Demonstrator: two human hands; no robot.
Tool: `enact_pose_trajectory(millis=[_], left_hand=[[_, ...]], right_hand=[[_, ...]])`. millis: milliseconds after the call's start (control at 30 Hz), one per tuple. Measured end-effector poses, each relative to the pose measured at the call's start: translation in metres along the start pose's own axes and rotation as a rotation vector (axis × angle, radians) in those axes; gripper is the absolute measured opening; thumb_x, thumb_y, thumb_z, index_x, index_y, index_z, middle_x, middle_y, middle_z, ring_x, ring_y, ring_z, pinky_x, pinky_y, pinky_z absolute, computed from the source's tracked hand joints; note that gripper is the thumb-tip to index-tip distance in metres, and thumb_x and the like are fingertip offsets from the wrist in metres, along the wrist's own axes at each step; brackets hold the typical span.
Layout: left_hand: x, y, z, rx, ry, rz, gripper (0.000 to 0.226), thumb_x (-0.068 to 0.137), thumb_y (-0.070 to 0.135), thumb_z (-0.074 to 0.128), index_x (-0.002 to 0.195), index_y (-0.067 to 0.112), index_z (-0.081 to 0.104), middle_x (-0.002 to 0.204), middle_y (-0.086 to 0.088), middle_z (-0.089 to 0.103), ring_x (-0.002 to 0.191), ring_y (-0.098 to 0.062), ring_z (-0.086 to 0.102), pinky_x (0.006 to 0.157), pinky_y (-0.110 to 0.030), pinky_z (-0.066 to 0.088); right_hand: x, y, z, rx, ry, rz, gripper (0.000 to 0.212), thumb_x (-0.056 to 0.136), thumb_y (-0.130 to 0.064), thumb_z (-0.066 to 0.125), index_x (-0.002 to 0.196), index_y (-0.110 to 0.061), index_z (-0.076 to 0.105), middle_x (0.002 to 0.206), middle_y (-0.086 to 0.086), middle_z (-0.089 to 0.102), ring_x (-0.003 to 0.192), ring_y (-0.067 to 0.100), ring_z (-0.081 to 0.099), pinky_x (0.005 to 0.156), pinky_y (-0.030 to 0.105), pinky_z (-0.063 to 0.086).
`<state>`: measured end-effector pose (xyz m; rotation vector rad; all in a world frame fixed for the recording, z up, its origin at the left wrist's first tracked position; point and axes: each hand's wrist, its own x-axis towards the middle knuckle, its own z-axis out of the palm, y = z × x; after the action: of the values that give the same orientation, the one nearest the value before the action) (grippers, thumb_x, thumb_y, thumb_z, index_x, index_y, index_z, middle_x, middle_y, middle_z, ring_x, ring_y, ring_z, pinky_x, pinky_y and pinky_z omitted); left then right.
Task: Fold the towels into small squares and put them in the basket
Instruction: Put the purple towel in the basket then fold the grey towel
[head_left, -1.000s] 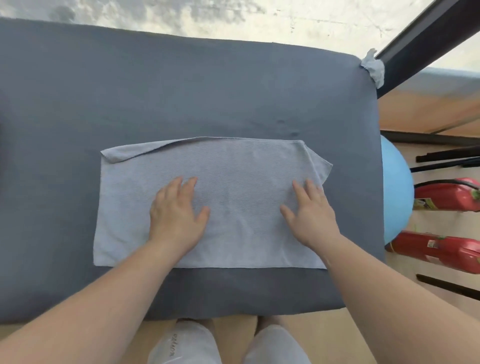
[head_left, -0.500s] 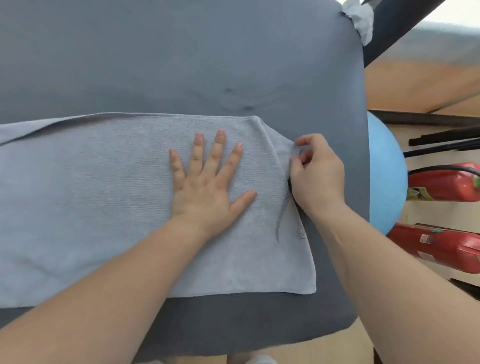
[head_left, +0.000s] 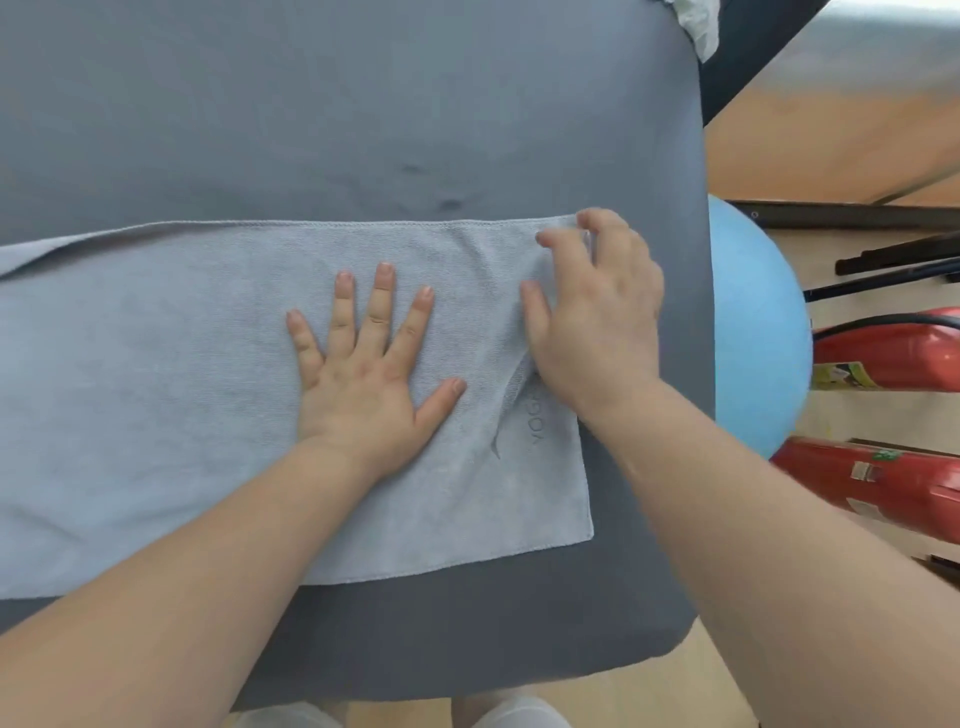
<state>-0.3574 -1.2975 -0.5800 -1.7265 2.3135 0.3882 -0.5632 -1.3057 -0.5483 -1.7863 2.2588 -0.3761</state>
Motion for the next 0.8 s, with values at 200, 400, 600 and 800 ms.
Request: enact_pose_trajectory(millis=[200, 400, 600, 800], left_hand=[[0.001, 0.001, 0.006, -0.03, 0.032, -0.004, 0.088, 0.085, 0.081, 0.016, 0.156, 0.037, -0.011, 0.165, 0.003, -0.023, 0.15, -0.029, -0.023, 0.115, -0.068, -0.008], [0.003, 0.001, 0.012, -0.022, 0.052, 0.013, 0.087, 0.087, 0.079, 0.017, 0.157, 0.035, -0.012, 0.165, 0.0, -0.023, 0.15, -0.031, -0.023, 0.114, -0.069, -0.01], [0.001, 0.0, 0.009, -0.038, 0.069, 0.027, 0.087, 0.088, 0.079, 0.02, 0.158, 0.035, -0.008, 0.166, 0.001, -0.02, 0.151, -0.031, -0.019, 0.115, -0.069, -0.009], [-0.012, -0.006, 0.0, -0.056, 0.053, 0.037, 0.085, 0.089, 0.078, 0.02, 0.157, 0.035, -0.008, 0.165, 0.001, -0.022, 0.15, -0.029, -0.023, 0.115, -0.066, -0.013]], right_hand=[[-0.089, -0.013, 0.021, 0.17, 0.004, 0.219, 0.061, 0.095, -0.027, 0.058, 0.152, -0.022, 0.038, 0.149, 0.012, 0.038, 0.133, 0.031, 0.038, 0.108, 0.047, 0.034], [-0.116, 0.012, 0.011, 0.023, 0.058, 0.305, 0.031, 0.089, -0.029, 0.069, 0.117, -0.022, 0.06, 0.093, 0.001, 0.061, 0.084, 0.028, 0.052, 0.074, 0.041, 0.043], [-0.116, 0.014, 0.016, -0.089, 0.065, 0.095, 0.012, 0.086, -0.004, 0.067, 0.087, -0.015, 0.061, 0.068, 0.004, 0.05, 0.06, 0.029, 0.043, 0.053, 0.036, 0.039], [-0.141, 0.036, 0.002, -0.2, 0.036, 0.143, 0.015, 0.081, 0.0, 0.07, 0.086, -0.012, 0.064, 0.073, 0.007, 0.05, 0.063, 0.033, 0.048, 0.053, 0.033, 0.037]])
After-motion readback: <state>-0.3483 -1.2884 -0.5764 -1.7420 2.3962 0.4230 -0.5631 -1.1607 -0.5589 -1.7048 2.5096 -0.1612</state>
